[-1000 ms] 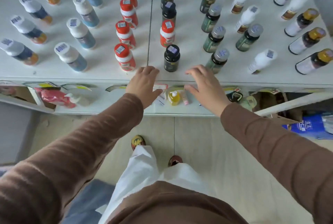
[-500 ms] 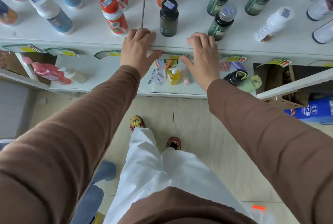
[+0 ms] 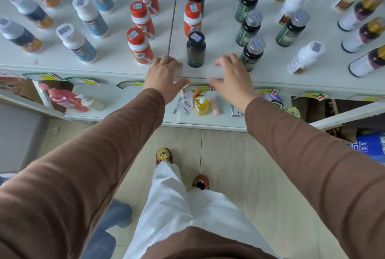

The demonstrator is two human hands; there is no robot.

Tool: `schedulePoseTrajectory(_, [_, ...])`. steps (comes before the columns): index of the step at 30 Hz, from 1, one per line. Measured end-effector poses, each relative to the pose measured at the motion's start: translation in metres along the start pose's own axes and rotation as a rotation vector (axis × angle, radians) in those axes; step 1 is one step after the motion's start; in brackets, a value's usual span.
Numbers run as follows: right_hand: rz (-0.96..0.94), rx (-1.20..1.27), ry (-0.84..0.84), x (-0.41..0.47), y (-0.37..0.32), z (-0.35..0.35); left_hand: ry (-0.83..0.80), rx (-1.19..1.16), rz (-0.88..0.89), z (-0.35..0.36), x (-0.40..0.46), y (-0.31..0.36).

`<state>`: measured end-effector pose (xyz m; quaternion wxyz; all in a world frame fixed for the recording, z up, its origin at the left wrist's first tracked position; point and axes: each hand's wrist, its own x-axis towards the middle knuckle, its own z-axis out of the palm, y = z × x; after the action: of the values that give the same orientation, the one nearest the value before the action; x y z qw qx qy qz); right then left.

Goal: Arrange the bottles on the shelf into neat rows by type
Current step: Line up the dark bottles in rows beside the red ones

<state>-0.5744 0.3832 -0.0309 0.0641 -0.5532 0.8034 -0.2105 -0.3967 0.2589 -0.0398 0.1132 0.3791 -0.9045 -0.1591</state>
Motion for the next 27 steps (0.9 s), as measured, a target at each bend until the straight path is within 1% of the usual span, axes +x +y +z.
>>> schedulePoseTrajectory(2, [-0.092,0.044,0.031,0.019,-0.010,-0.023,-0.047,-0.065,-0.072,-0.010,0.009,0.005])
schedulePoseTrajectory(4, [-0.235,0.040,0.000,0.041,-0.021,-0.043,-0.071,-0.129,-0.145,-0.017,0.020,0.009])
schedulePoseTrajectory(6, [-0.343,-0.044,-0.121,0.064,-0.031,-0.050,-0.104,-0.165,-0.181,-0.018,0.032,0.014])
schedulePoseTrajectory(8, [-0.370,-0.105,-0.269,0.080,-0.037,-0.050,-0.146,-0.222,-0.201,-0.018,0.041,0.018])
schedulePoseTrajectory(10, [-0.318,-0.066,-0.341,0.091,-0.039,-0.052,-0.201,-0.397,-0.251,-0.021,0.047,0.021])
schedulePoseTrajectory(12, [-0.189,0.063,-0.333,0.099,-0.039,-0.059,-0.237,-0.709,-0.350,-0.026,0.050,0.025])
schedulePoseTrajectory(14, [-0.016,0.246,-0.328,0.107,-0.038,-0.070,-0.292,-1.046,-0.492,-0.036,0.053,0.030])
schedulePoseTrajectory(16, [0.133,0.417,-0.345,0.115,-0.037,-0.082,-0.447,-1.292,-0.588,-0.046,0.056,0.033])
schedulePoseTrajectory(18, [0.224,0.498,-0.345,0.120,-0.039,-0.090,-0.571,-1.412,-0.604,-0.051,0.062,0.034])
schedulePoseTrajectory(20, [0.263,0.526,-0.345,0.123,-0.040,-0.095,-0.592,-1.468,-0.619,-0.055,0.068,0.033])
schedulePoseTrajectory(22, [0.272,0.540,-0.365,0.124,-0.040,-0.098,-0.585,-1.455,-0.616,-0.057,0.072,0.033])
schedulePoseTrajectory(25, [0.228,0.535,-0.397,0.124,-0.040,-0.104,-0.519,-1.323,-0.536,-0.060,0.071,0.031])
schedulePoseTrajectory(27, [0.125,0.461,-0.391,0.121,-0.040,-0.103,-0.466,-1.173,-0.430,-0.060,0.070,0.029])
